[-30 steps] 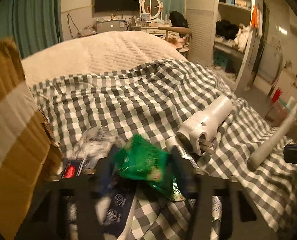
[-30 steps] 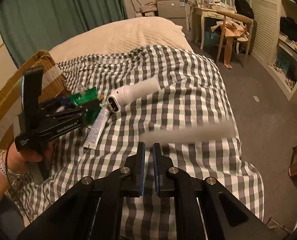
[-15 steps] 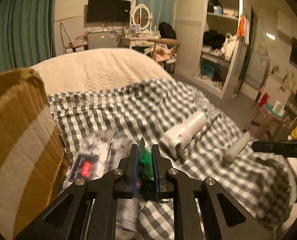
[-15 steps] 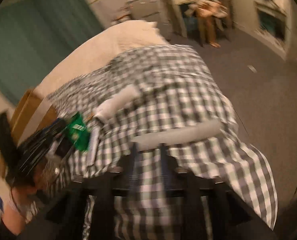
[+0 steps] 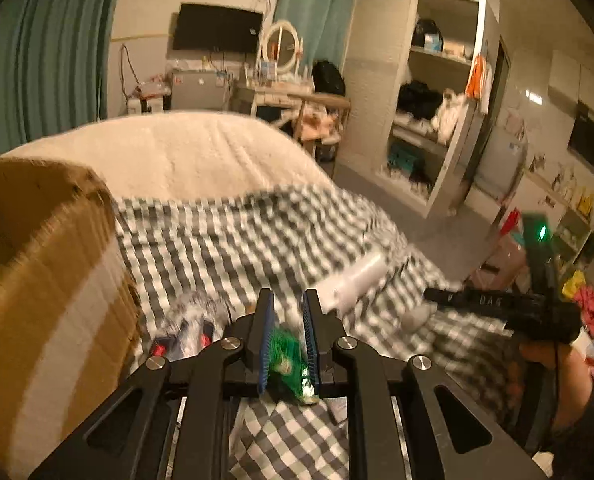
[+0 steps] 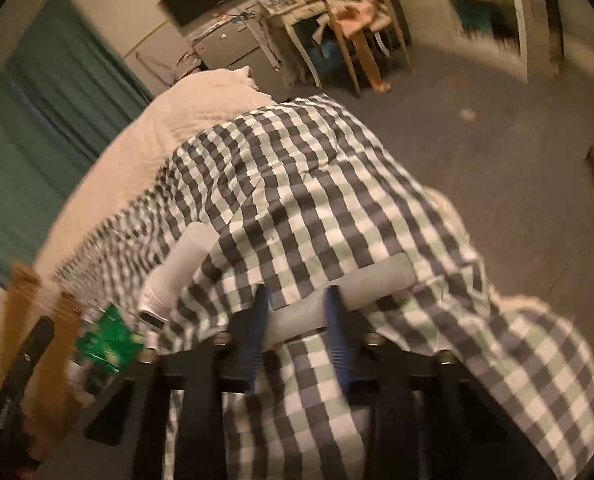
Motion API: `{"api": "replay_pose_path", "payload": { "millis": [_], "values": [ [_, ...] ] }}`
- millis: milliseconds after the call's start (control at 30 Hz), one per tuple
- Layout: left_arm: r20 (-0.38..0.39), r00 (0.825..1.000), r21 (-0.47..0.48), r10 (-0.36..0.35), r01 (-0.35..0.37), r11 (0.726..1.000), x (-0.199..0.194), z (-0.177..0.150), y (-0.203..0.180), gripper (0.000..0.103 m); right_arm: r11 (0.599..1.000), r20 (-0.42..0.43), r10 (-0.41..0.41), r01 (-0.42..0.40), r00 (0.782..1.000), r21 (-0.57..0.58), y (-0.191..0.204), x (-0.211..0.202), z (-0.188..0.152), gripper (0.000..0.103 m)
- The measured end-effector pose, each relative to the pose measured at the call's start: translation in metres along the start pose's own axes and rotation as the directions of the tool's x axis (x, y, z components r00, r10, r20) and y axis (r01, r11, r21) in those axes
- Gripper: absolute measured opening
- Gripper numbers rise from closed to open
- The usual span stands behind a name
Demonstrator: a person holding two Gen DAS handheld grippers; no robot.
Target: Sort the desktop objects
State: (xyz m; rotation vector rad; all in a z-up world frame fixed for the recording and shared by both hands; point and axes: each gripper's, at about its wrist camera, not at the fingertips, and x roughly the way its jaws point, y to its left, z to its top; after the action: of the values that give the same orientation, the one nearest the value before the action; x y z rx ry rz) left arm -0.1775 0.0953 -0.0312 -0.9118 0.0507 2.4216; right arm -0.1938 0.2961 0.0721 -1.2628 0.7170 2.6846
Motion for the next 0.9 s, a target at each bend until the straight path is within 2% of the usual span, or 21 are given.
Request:
{"api": "replay_pose_path", "payload": {
  "millis": [133, 267, 367, 467, 500, 533, 567, 600, 667, 767, 833, 900],
  "values": [
    [-0.102, 0.995, 0.006, 0.019, -0.019, 1.0, 0.026, -0.018, -0.003, 0.049, 1.0, 0.006, 0.011, -0.011, 1.0, 0.014, -0.008, -0.006, -0.005, 0.018],
    [-0.12, 0.993, -0.025, 0.024, -0.027, 0.999, 0.038, -0.025, -0.002, 0.05, 0.998, -0.028, 0.001, 0.001, 1.0, 0.063, -0.019, 0.003, -0.008, 0.022],
    [-0.141, 0.987, -0.031, 0.076, -0.081, 0.996, 0.042, -0.024, 0.0, 0.056, 0.997, -0.056, -0.011, 0.015, 0.998, 0.073, -0.02, 0.01, -0.007, 0.023],
    [-0.126, 0.987, -0.059, 0.102, -0.11, 0.992, 0.036, -0.024, 0.008, 0.059, 0.992, -0.063, 0.004, 0.004, 0.998, 0.126, -0.026, 0.016, -0.006, 0.024],
    [-0.124, 0.986, -0.064, 0.109, -0.117, 0.991, 0.033, -0.024, 0.01, 0.06, 0.983, -0.046, 0.033, -0.025, 0.998, 0.18, -0.031, 0.016, -0.005, 0.027],
    [-0.119, 0.986, -0.07, 0.12, -0.129, 0.989, 0.031, -0.022, 0.013, 0.062, 0.976, -0.042, 0.06, -0.049, 0.997, 0.212, -0.034, 0.016, -0.006, 0.043],
    [-0.113, 0.985, -0.079, 0.128, -0.138, 0.987, 0.028, -0.02, 0.014, 0.066, 0.956, -0.029, 0.133, -0.121, 0.991, 0.266, -0.037, 0.017, -0.007, 0.055],
    [-0.11, 0.986, -0.087, 0.125, -0.135, 0.987, 0.027, -0.018, 0.016, 0.067, 0.949, -0.018, 0.152, -0.14, 0.988, 0.283, -0.036, 0.016, -0.008, 0.07],
    [-0.11, 0.988, -0.106, 0.111, -0.122, 0.987, 0.026, -0.016, 0.02, 0.074, 0.96, -0.038, 0.098, -0.084, 0.995, 0.266, -0.027, 0.015, -0.007, 0.07],
    [-0.107, 0.988, -0.111, 0.115, -0.127, 0.986, 0.028, -0.016, 0.023, 0.074, 0.971, -0.061, 0.036, -0.02, 0.997, 0.238, -0.019, 0.017, -0.006, 0.07],
    [-0.102, 0.988, -0.113, 0.117, -0.129, 0.985, 0.033, -0.018, 0.023, 0.074, 0.969, -0.028, 0.022, -0.014, 0.999, 0.246, -0.019, 0.008, -0.009, 0.068],
    [-0.099, 0.987, -0.102, 0.123, -0.133, 0.986, 0.035, -0.018, 0.022, 0.074, 0.984, 0.029, -0.003, -0.003, 1.0, 0.179, -0.014, -0.008, -0.013, 0.069]
  ]
}}
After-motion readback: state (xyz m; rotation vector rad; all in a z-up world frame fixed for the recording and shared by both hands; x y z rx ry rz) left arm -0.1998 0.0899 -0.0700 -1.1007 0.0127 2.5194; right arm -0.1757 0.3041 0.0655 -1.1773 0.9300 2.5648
